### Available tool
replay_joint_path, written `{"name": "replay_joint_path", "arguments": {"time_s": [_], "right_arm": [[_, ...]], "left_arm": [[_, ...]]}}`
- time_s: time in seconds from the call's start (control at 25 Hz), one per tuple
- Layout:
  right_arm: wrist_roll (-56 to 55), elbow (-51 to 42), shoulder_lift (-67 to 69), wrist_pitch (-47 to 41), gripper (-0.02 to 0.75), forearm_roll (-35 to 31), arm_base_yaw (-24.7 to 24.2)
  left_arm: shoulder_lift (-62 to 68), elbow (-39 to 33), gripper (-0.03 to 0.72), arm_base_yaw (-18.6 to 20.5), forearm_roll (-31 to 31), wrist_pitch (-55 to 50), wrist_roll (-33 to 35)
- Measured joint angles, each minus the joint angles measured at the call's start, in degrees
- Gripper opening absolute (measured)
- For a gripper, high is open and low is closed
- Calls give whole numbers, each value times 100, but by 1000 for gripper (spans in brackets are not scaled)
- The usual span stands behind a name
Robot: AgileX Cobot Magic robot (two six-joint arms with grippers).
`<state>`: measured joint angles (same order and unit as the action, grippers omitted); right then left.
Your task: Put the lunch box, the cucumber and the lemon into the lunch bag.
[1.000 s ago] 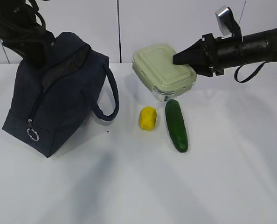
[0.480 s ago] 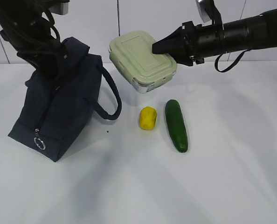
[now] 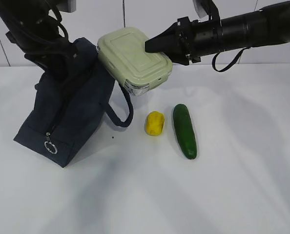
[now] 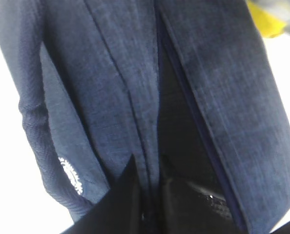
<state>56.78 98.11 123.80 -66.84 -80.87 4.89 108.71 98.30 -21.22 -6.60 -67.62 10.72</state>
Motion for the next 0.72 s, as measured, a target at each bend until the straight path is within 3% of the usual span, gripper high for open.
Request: {"name": "replay_joint_path", "arguments": {"time_s": [0.72], "right_arm": [[-13,4,0,-34,385,539,72]], "left_arm": [[-87,0,8,-22,-617,118,0]]}}
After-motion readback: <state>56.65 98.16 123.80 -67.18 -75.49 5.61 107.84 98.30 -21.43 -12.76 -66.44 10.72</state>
